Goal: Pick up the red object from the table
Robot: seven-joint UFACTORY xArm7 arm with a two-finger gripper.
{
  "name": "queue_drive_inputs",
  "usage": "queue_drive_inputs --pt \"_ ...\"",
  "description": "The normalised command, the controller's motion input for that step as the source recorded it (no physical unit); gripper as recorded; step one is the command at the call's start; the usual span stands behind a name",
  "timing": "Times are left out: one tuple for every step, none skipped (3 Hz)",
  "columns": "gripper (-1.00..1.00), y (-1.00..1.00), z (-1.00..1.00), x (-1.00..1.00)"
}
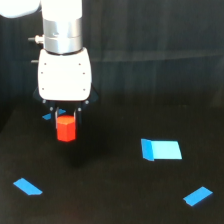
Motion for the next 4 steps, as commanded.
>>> queue_drive_inputs --pt "-1.0 0.05 0.45 -0.05" --pt "-0.92 0.03 0.35 -0.13" --pt "-1.0 0.09 0.23 -0.05" --pt "-1.0 0.18 0.13 -0.13"
